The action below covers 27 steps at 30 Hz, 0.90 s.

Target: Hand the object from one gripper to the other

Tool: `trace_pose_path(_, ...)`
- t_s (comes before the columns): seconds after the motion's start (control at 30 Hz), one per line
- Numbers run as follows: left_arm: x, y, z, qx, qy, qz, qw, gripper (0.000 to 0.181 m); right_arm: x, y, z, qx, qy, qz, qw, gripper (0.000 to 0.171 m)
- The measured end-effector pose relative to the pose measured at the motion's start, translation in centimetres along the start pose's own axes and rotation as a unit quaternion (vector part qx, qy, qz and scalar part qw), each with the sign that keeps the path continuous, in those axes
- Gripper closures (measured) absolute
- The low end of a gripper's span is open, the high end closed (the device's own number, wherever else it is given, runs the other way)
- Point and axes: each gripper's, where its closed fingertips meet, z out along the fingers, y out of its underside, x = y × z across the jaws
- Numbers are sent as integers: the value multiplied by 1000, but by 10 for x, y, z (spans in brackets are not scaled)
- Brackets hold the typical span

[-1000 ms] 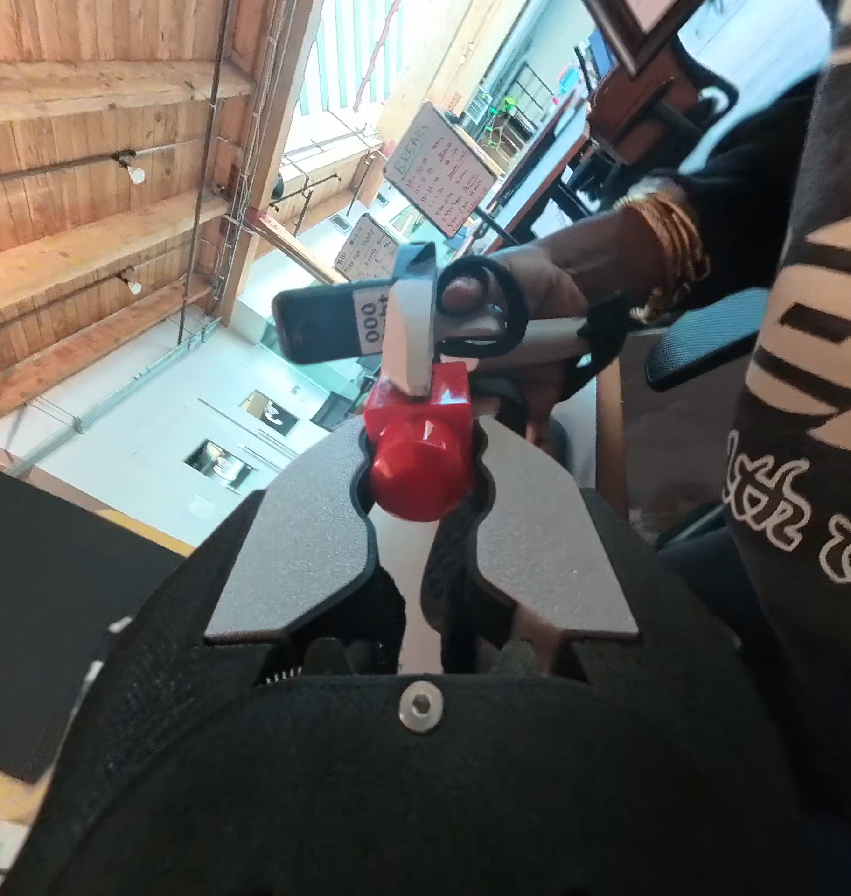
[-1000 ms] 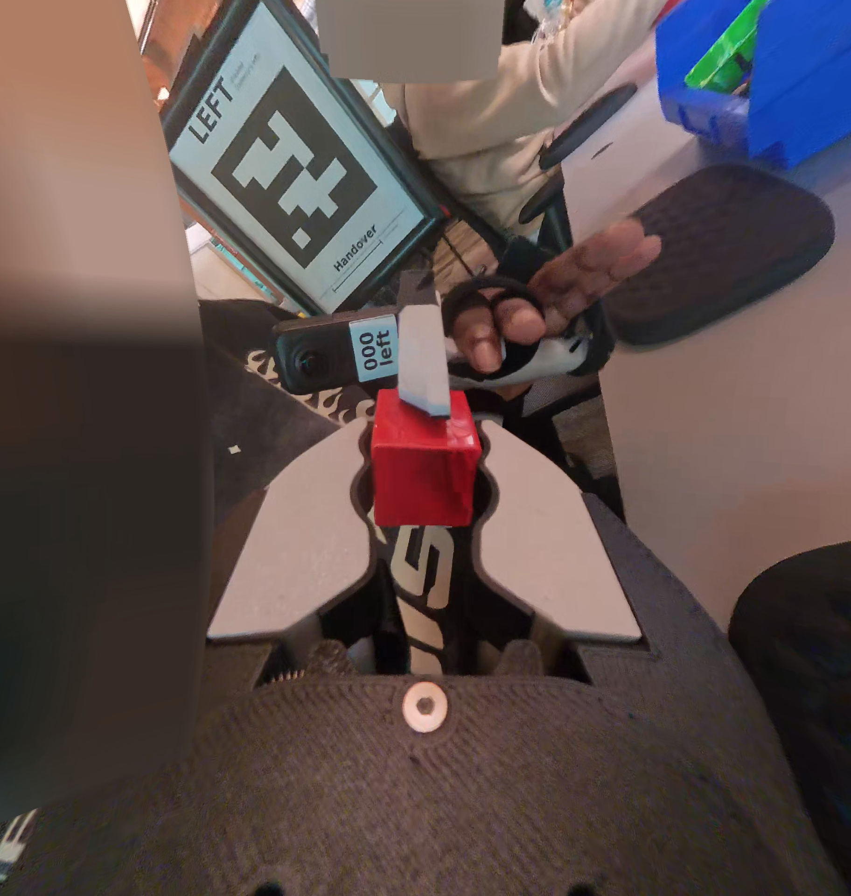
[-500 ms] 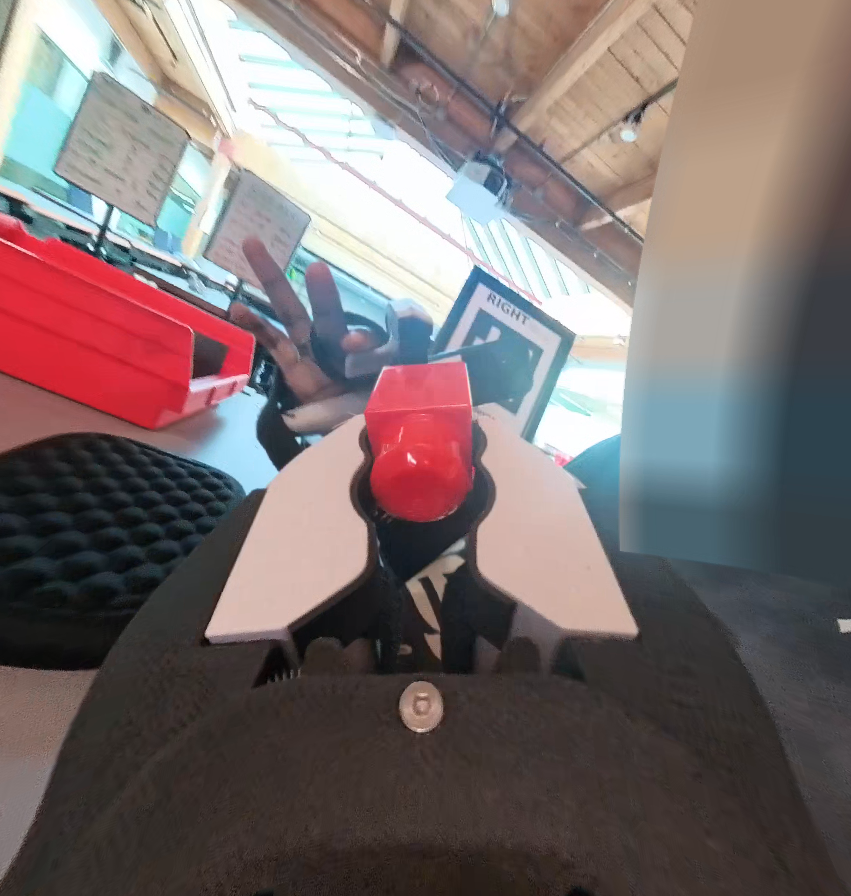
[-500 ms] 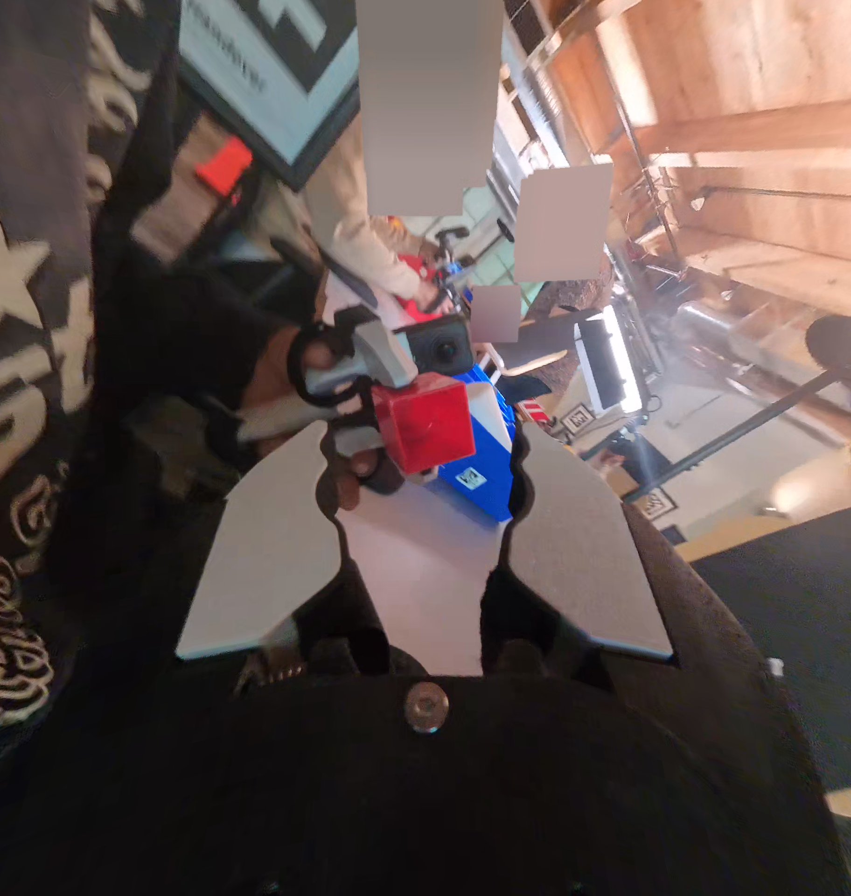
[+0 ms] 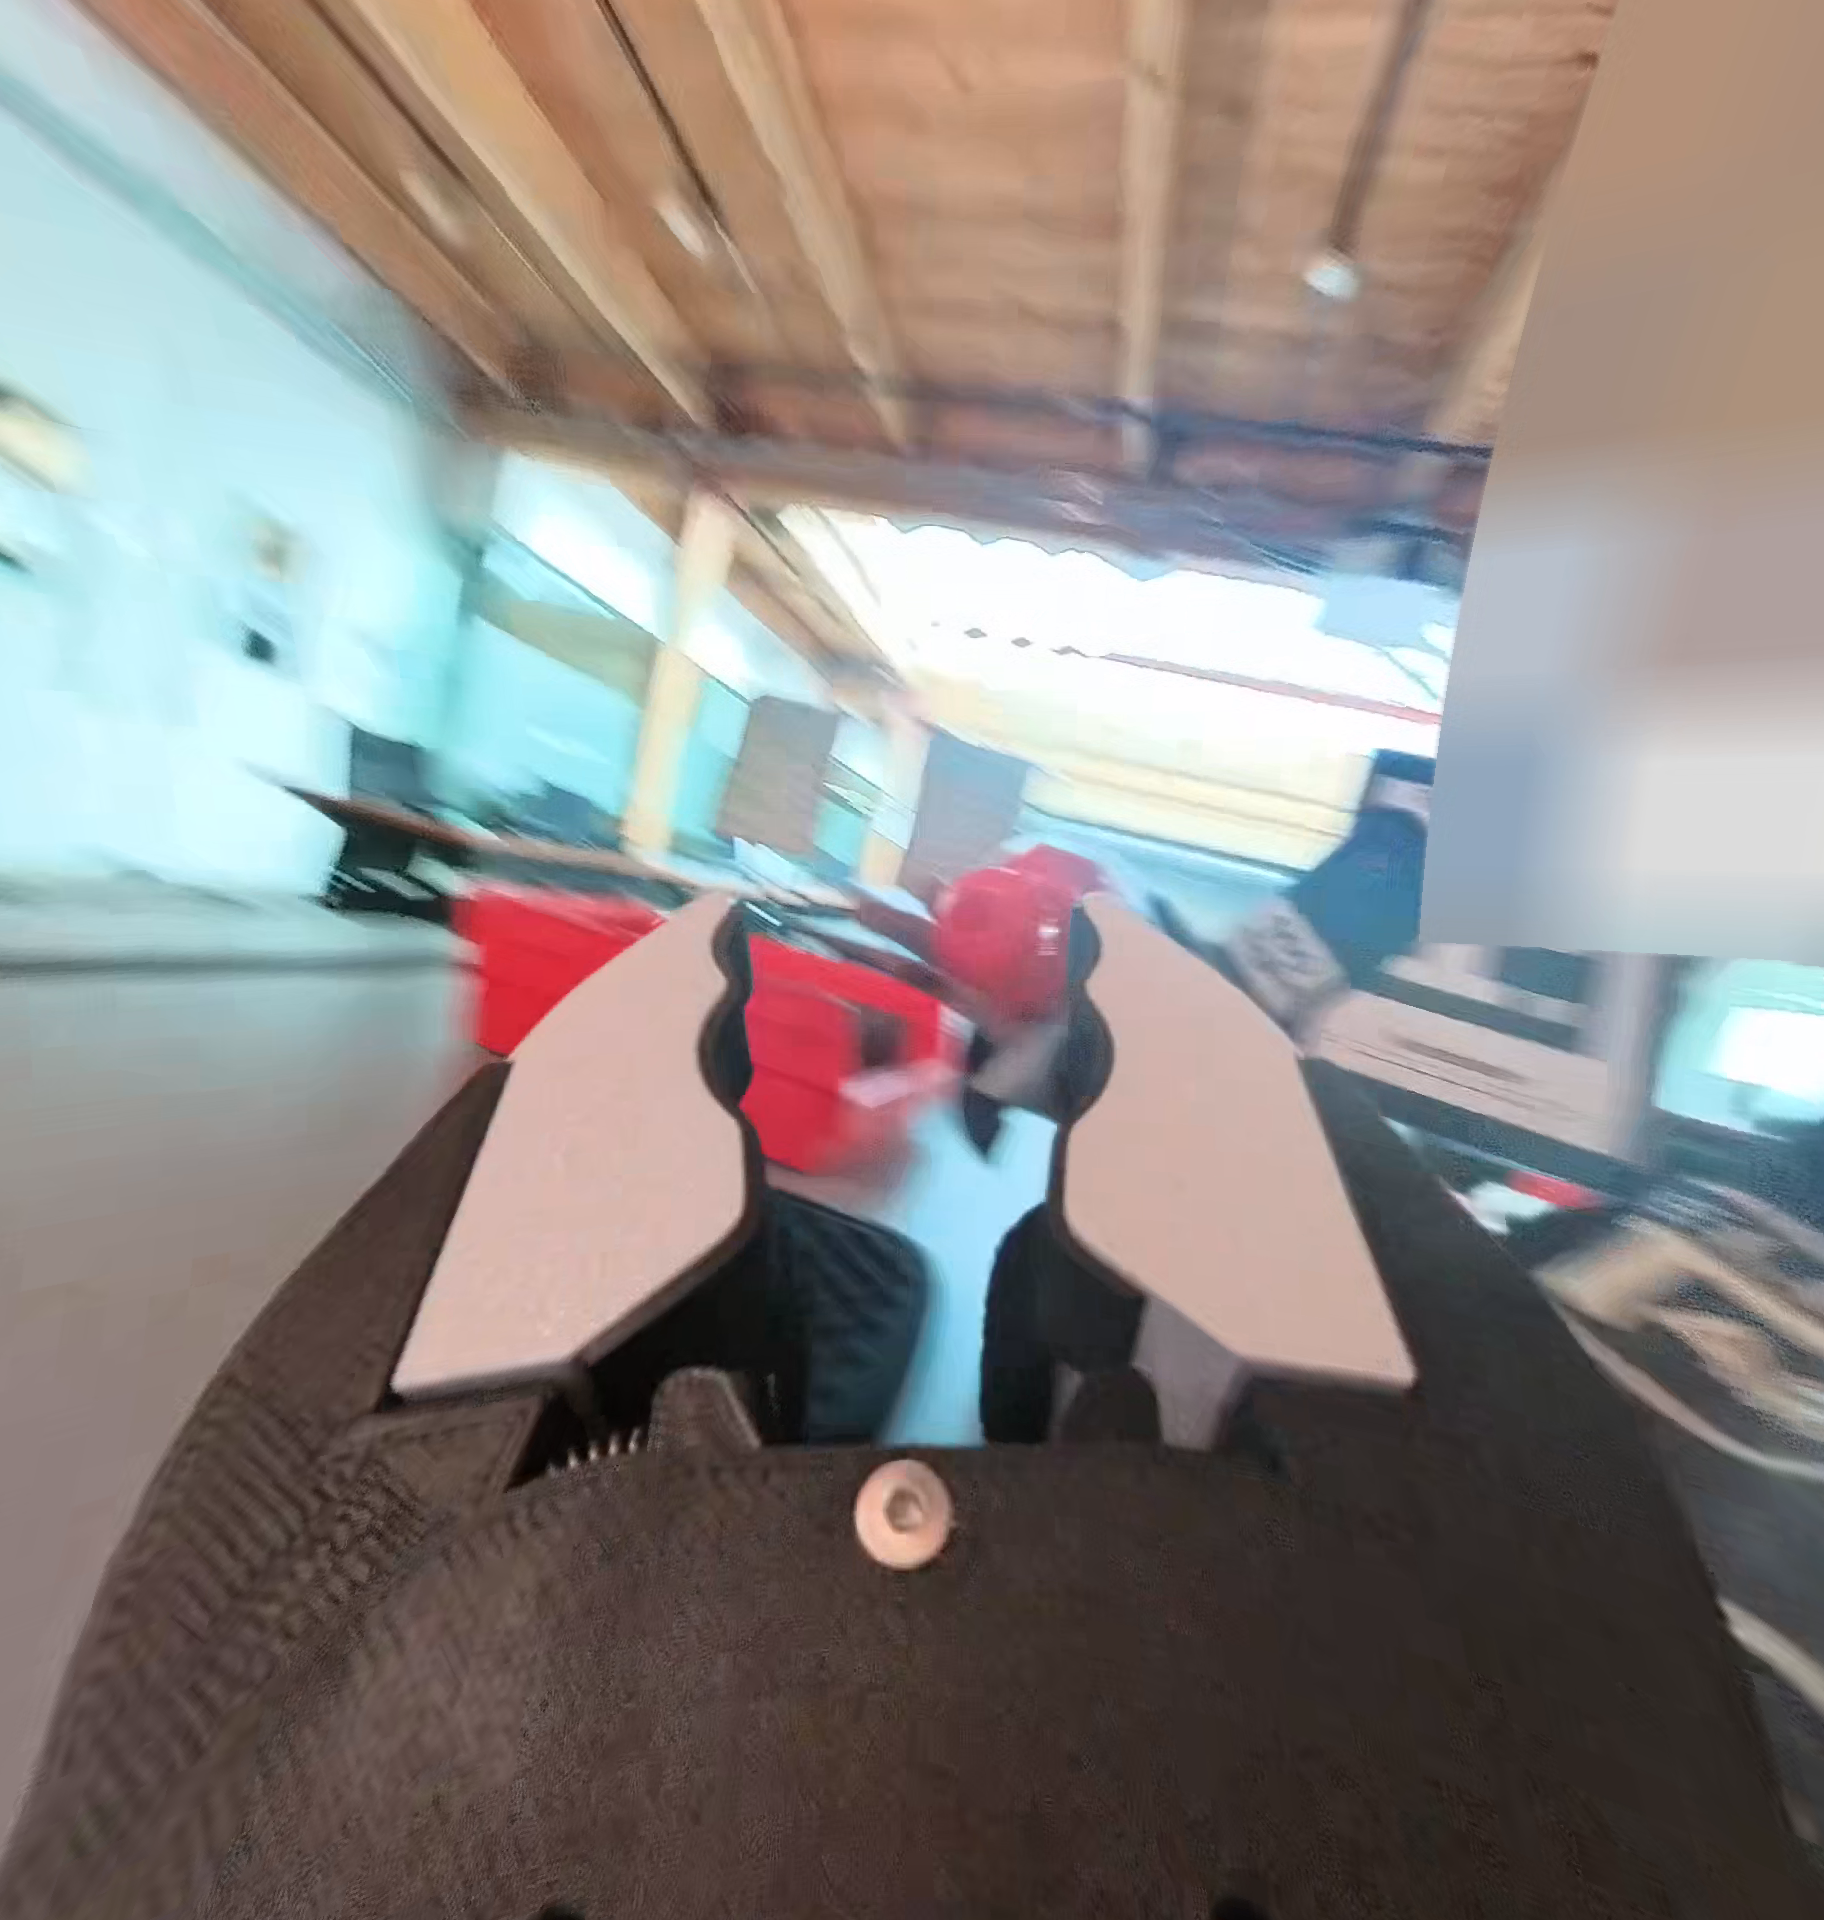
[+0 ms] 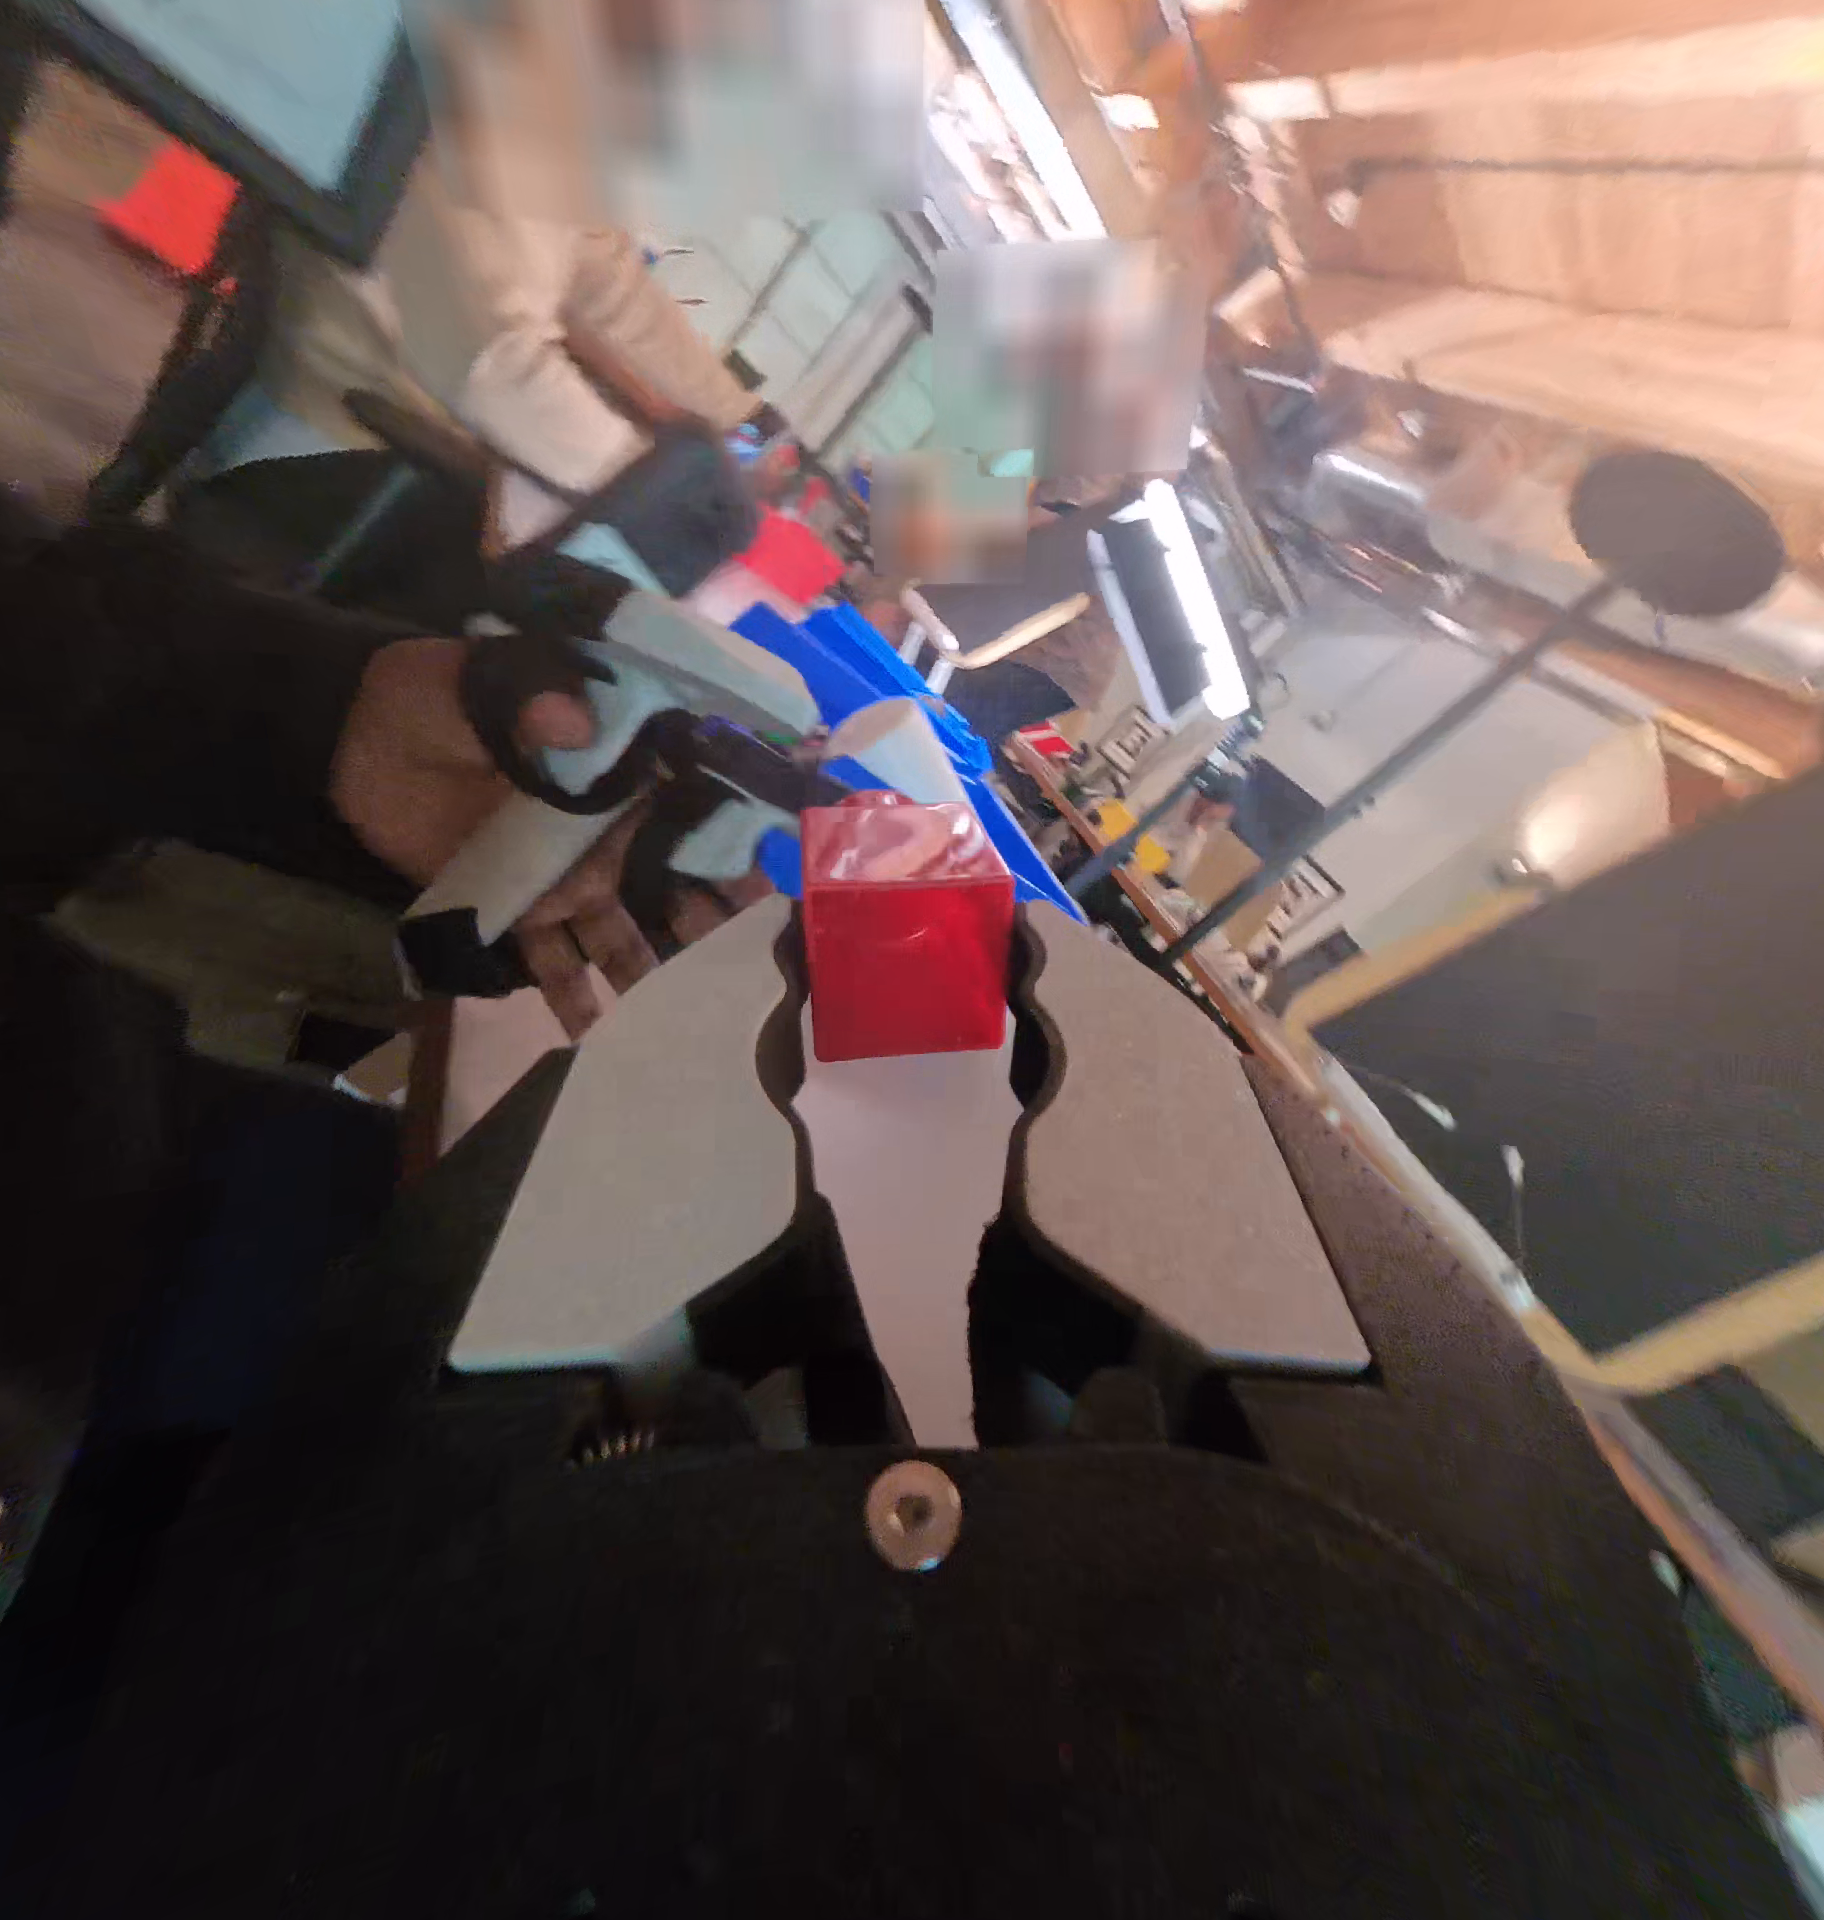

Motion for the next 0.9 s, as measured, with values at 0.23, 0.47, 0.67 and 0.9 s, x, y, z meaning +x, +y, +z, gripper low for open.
trace_pose_path(0.23, -57, -70, -66, 139, -229, 299, 916, 125, 106, 18, -67, 7, 231, 95, 968, 135)
trace_pose_path(0.47, -62, -76, -86, 186, -234, 310, 903, 131, 167, 108, -169, -181, 415, 200, 869, 134)
trace_pose_path(0.67, -65, -76, -86, 189, -226, 293, 910, 131, 138, 201, -210, -338, 386, 368, 775, 134)
trace_pose_path(0.9, -67, -76, -86, 189, -225, 286, 912, 131, 113, 238, -216, -444, 360, 383, 726, 134)
